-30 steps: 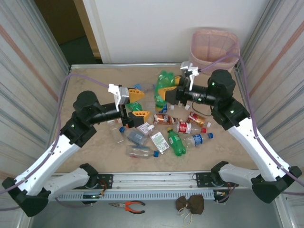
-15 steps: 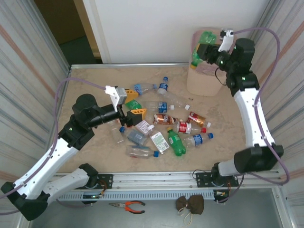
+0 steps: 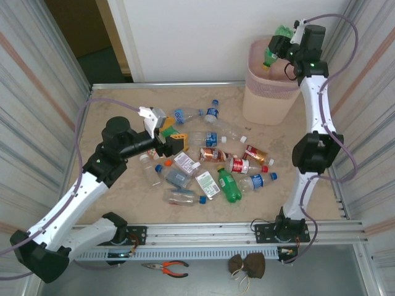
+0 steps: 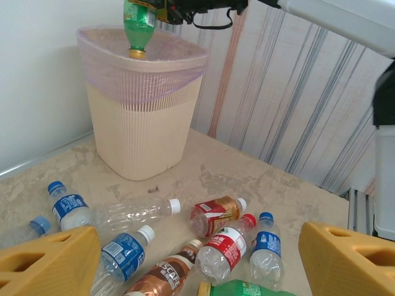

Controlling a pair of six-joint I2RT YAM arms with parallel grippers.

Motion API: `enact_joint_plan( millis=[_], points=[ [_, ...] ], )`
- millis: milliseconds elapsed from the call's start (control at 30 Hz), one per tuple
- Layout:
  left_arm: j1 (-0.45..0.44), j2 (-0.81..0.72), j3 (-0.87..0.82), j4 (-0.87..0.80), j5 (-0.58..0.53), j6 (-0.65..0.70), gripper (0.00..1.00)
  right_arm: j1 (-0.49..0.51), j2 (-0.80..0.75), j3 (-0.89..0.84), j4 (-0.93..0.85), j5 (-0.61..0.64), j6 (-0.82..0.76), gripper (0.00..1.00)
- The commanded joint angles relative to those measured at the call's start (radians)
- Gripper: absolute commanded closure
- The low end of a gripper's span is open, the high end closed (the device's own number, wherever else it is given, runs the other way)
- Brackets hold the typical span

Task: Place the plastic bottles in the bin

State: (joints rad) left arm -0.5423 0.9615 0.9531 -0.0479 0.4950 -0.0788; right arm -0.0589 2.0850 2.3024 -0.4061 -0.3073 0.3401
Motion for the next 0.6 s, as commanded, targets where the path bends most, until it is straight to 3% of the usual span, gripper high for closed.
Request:
enact_joint_plan(
  millis=[0,100,367,567],
  points=[
    [0.012,0.017,-0.018,0.034,-0.003,-0.002,0.16,0.004,0.108,0.176,-0.154,-0.018,-0.004,0.59],
    [0.021,0.034,-0.025,0.039,-0.003,-0.001,0.17,0.006,0.200,0.283,-0.203,-0.026,-0.016,0.60],
    [0.040,0.073,-0.054,0.048,0.002,-0.002,0.18,0.020,0.283,0.290,-0.235,-0.032,-0.067,0.60],
    [0.044,0.088,-0.054,0.027,0.009,0.007,0.19,0.033,0.298,0.304,-0.424,-0.035,-0.139,0.60]
  ],
)
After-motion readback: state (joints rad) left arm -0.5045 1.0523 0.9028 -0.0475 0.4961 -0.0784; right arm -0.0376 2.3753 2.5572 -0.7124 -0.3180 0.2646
